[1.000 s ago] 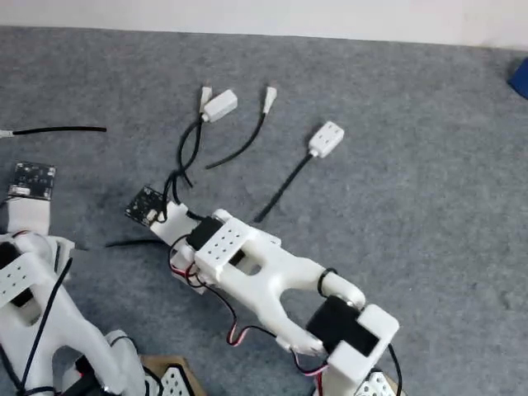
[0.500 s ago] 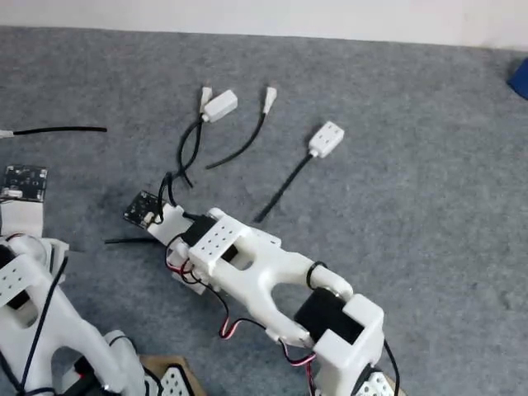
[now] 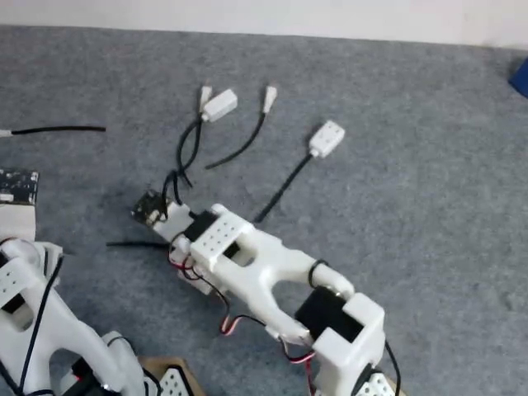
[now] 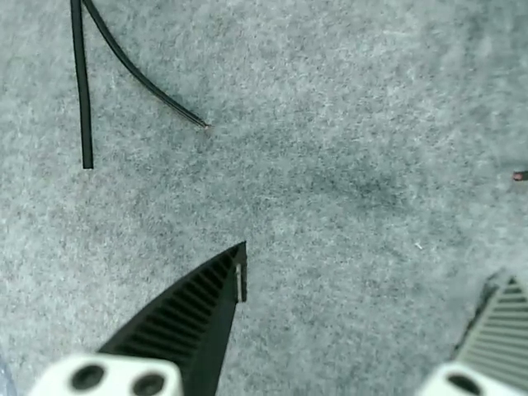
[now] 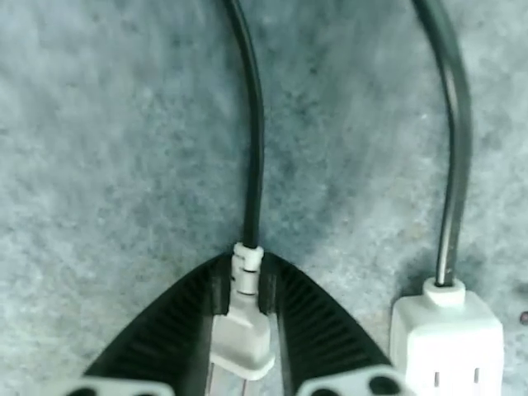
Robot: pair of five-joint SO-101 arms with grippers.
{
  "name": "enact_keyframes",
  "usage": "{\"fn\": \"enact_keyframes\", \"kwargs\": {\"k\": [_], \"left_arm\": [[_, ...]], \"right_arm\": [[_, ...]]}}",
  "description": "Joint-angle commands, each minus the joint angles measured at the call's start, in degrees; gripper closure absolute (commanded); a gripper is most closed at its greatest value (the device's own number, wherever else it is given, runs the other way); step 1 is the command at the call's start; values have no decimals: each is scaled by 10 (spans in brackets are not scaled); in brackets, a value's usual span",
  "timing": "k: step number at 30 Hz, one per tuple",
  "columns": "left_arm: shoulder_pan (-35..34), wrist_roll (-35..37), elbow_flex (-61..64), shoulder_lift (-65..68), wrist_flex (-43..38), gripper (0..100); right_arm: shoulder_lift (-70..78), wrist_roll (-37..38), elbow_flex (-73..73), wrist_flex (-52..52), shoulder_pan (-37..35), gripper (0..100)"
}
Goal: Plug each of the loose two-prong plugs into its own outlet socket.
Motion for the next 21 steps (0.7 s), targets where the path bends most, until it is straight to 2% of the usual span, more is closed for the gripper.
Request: {"fn": "enact_keyframes", "kwargs": {"k": [1,4,8,10,12,14,17,21], "left_arm": [[-8,-4,-18,-7,-9,575],[6,-3,-19,-7,-6,575],[60,1,-22,-9,-6,575],[96,42,-22,-28,-8,575],[143,121,-32,-66,-6,575],[204,200,-48,-118,-4,575],[327,299,-74,-204,49,575],[507,334,-102,-305,136,575]], "right_arm": [[-12,-46,-47,31,47,991],[-40,-92,-160,95,110,991],[-70,-164,-398,213,195,991],[-71,-202,-510,262,233,991],[-69,-247,-590,292,259,991],[-68,-295,-599,298,276,991],[-58,-341,-598,288,280,991],[-56,-356,-604,290,262,991]]}}
